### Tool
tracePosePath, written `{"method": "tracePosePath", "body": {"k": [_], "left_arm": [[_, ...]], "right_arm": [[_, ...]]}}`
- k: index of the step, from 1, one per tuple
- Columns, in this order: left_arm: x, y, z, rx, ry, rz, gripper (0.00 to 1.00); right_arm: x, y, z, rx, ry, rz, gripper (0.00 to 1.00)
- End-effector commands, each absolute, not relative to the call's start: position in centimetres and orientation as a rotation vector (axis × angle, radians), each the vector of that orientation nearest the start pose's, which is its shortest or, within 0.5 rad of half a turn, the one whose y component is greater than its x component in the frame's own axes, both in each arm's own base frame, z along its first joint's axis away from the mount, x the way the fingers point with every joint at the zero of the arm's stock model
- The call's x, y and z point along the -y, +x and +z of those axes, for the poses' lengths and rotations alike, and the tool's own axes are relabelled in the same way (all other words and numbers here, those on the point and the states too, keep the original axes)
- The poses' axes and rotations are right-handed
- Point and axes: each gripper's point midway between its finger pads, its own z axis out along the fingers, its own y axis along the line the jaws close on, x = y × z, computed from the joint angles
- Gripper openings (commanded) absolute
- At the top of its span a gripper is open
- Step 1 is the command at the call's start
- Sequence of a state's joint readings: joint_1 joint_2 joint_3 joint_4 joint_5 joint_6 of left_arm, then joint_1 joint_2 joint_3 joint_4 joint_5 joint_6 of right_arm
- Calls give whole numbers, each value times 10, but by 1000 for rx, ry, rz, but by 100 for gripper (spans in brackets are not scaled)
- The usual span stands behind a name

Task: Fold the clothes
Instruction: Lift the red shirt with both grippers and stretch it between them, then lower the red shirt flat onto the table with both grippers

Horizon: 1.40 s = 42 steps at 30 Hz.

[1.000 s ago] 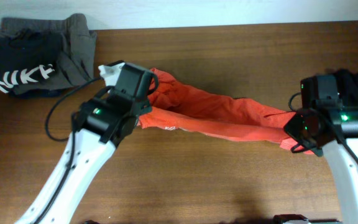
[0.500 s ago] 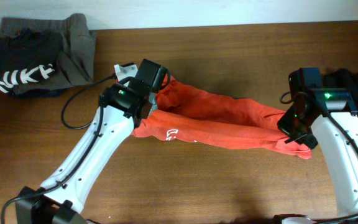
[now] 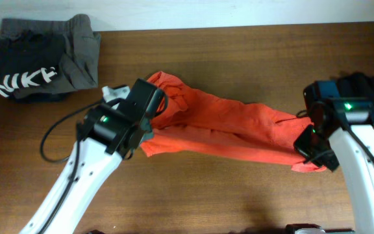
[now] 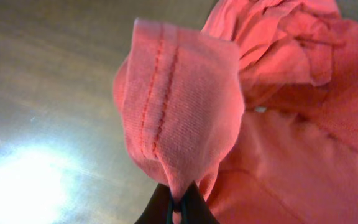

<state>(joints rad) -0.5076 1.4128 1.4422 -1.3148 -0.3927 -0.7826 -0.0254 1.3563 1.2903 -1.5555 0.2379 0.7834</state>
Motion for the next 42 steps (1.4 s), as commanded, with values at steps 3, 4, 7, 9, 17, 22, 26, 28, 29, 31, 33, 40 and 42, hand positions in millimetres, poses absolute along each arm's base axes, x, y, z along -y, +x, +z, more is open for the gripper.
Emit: {"method": "tracePosePath", "body": {"k": [3,4,7,9,17,22,26,28,29,31,33,40,42], "left_arm": [[76,251,233,-2666,-504,134,1],[77,249,232,-2681,-502,129,1],[77,226,223,-2796,-489,143,1],[70,218,222,-2818,-482,198,9],[65,253,236,-2655,-392,246,99],[77,277,244,-2585,-295,185,99],[96,313,246,-2505,-230,123,99],[106,330,232,-2518,-191,133,99],[109,336,223,-2539,-173,136,99],[118,349,191,-2632,-116,118,99],[115,359,158,-2722,-142,132,99],[122,383,99,-2888,173,-208,98],[128,389,95,-2878,210,-332,96]], "right_arm": [[36,176,191,-2840,1238,-291,4],[34,174,190,-2854,1243,-278,4],[27,162,190,-2911,1262,-257,4],[30,163,190,-2897,1256,-277,4],[43,181,190,-2835,1194,-339,99],[43,196,187,-2798,1181,-310,99],[44,221,188,-2722,1142,-249,99],[44,237,187,-2706,1080,-226,99],[44,241,185,-2705,1072,-221,99],[43,244,181,-2717,1075,-222,99],[43,246,175,-2741,1079,-237,99],[43,249,153,-2845,1065,-298,99],[43,252,145,-2870,1069,-314,99]]}}
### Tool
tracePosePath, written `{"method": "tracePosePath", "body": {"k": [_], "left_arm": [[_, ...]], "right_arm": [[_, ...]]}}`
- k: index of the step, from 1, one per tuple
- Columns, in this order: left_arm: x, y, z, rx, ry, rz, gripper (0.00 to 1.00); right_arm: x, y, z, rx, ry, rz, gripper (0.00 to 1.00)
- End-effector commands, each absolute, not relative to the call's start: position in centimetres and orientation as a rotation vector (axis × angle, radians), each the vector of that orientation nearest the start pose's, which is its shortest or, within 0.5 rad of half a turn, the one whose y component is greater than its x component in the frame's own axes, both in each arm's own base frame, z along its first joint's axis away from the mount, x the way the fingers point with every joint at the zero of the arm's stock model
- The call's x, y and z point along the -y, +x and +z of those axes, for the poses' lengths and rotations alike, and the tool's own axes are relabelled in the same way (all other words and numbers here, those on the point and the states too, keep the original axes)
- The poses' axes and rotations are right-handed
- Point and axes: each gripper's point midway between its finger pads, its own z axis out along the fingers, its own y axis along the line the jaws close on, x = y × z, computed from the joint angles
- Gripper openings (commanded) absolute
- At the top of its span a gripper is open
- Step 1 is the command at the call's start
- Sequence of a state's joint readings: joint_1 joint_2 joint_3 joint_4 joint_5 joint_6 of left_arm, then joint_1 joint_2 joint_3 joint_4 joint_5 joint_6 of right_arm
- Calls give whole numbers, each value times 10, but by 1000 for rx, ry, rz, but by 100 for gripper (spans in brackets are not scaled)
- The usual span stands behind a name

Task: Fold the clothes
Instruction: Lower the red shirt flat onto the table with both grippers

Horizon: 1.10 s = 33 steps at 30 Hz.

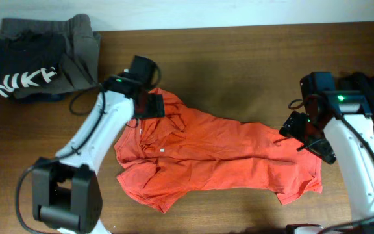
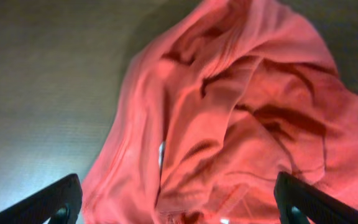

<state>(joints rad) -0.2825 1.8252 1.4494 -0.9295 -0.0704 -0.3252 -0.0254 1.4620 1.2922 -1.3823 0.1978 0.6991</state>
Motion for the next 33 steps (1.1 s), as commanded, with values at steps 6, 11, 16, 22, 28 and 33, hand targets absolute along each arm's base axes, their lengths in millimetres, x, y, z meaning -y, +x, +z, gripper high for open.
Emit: {"method": "tracePosePath", "body": {"k": [6,11,16,22,28,33], "left_arm": [[128,378,73,-2953,310,-317,92],[112,374,45,-3044,256,-180,93],[100,383,25,-3057,114,-52,90],[98,383,12,-3080,114,-31,89],[101,392,12,-3044,113,-42,74],[101,394,12,-3032,112,-45,53]], "right_arm": [[43,254,124,-2951,1083,-369,99],[43,254,113,-2991,1084,-396,99],[43,257,113,-2981,1083,-389,99],[43,258,113,-2978,1082,-387,99],[43,260,112,-2970,1081,-382,99],[43,260,112,-2971,1081,-382,99]]}}
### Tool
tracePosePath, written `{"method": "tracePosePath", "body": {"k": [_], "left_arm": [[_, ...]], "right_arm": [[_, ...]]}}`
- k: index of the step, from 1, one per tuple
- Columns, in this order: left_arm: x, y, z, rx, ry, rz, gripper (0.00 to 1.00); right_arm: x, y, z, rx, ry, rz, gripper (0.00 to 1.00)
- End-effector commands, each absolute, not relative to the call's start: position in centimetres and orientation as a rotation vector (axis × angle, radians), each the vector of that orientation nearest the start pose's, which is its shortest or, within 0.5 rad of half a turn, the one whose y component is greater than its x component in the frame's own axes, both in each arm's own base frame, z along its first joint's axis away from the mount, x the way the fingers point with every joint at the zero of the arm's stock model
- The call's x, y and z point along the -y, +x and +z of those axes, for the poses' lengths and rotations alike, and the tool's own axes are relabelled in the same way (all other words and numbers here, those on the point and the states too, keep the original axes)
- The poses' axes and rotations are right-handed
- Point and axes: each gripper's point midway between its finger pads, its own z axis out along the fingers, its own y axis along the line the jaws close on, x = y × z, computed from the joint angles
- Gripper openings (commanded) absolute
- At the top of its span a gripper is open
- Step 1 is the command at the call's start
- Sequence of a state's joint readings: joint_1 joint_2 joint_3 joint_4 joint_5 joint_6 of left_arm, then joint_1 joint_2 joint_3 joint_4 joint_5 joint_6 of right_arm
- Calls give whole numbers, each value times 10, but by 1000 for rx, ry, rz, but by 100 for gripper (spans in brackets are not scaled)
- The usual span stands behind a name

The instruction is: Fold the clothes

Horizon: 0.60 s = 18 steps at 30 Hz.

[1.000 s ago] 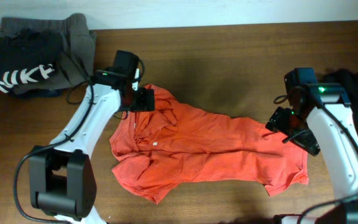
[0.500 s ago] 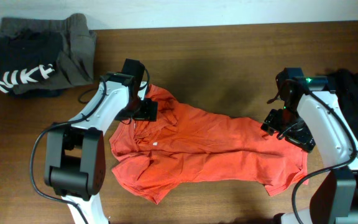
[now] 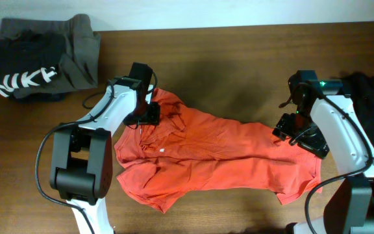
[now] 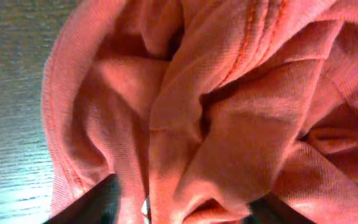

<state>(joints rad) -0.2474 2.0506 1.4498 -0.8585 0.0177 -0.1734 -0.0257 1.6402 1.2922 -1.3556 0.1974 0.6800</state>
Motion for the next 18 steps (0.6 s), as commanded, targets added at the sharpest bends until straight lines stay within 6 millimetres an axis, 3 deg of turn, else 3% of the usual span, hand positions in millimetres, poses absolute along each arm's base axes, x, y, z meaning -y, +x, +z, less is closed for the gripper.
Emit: {"method": "tracePosePath", "body": {"k": [1,6,10,14,18], "left_arm": [[101,394,12,-3032,112,-45,51],[101,394,12,-3032,112,-46,29],[101,395,12,-3031,111,-46,1],[104,400,21,-3022,89,-64,1],[108,417,46,-2979,80,-77,1]], "right_arm": [[43,260,112,-2971,1081,-382,99],[43,260,112,-2971,1081,-382,99],[43,260,112,-2971,1081,-382,99],[43,260,112,-2971,1081,-382,99],[43,260,112,-2970,1081,-382,99]]}}
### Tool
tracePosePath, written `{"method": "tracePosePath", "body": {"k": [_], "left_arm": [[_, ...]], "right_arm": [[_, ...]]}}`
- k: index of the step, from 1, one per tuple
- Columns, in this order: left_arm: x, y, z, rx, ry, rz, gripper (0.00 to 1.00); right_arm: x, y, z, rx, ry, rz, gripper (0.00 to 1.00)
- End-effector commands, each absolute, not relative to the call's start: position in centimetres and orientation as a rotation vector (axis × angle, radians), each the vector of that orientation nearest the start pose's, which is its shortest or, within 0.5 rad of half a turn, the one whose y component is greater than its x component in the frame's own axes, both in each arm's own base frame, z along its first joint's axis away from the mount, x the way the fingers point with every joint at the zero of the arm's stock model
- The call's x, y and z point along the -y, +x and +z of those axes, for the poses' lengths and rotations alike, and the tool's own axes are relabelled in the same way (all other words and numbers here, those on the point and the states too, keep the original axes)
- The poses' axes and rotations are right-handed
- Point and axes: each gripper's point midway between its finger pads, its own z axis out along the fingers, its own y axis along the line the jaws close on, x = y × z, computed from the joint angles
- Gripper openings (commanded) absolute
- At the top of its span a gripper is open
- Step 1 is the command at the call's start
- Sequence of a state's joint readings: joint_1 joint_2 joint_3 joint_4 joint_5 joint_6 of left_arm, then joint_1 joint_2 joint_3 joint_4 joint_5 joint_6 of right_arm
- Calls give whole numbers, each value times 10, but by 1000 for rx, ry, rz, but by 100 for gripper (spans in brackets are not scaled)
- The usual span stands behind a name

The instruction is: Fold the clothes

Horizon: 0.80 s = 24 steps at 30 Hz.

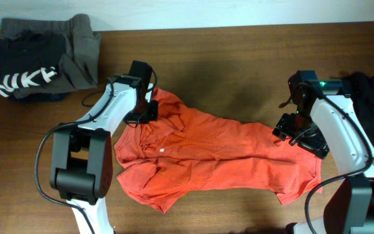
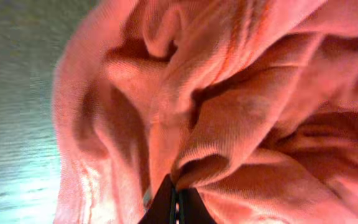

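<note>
The orange shirt [image 1: 213, 156] lies spread and wrinkled across the middle of the table. My left gripper [image 1: 149, 110] sits at the shirt's upper left corner. In the left wrist view the left gripper [image 2: 176, 199] is shut on a raised fold of the orange shirt [image 2: 241, 93], with cloth bunched all around it. My right gripper [image 1: 291, 128] rests at the shirt's right edge, touching the cloth. From overhead its jaws are too small to read.
A pile of dark clothes [image 1: 37, 58] with white lettering sits at the table's back left corner. Another dark garment [image 1: 369, 88] lies at the right edge behind the right arm. Bare wood table [image 1: 239, 58] shows behind the shirt.
My left gripper, open over the bunched cloth before, is now shut on a fold of the shirt at the same corner. The right arm and the shirt's outline look unchanged.
The shirt first hung stretched between both grippers, the left shut on its hem. Then it lay spread on the table with the left gripper open above its upper left corner. The open gripper was then down in the folds, and now it pinches one.
</note>
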<state>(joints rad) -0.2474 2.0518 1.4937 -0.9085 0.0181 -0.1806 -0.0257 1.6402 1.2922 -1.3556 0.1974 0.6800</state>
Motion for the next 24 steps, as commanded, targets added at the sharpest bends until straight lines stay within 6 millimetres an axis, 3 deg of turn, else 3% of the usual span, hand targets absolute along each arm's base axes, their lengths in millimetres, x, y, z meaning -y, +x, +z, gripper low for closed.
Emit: {"method": "tracePosePath", "body": {"k": [1,5,10,16,18,24], "left_arm": [[110,423,54,-2960,56,-84,1],[120,454,91,-2850,-33,-154,1],[131,512,155,-2588,-71,-239,1],[109,550,182,-2404,-203,-199,1],[91,563,192,-2336,-267,-147,1],[61,576,203,-2254,-340,-60,1]], "right_arm": [[43,261,112,-2967,1080,-380,99],[44,269,111,-2940,1077,-360,99],[44,297,111,-2836,1059,-290,99],[40,313,111,-2787,1050,-218,98],[26,321,109,-2796,1049,-85,98],[-4,335,108,-2811,1029,186,98]]}}
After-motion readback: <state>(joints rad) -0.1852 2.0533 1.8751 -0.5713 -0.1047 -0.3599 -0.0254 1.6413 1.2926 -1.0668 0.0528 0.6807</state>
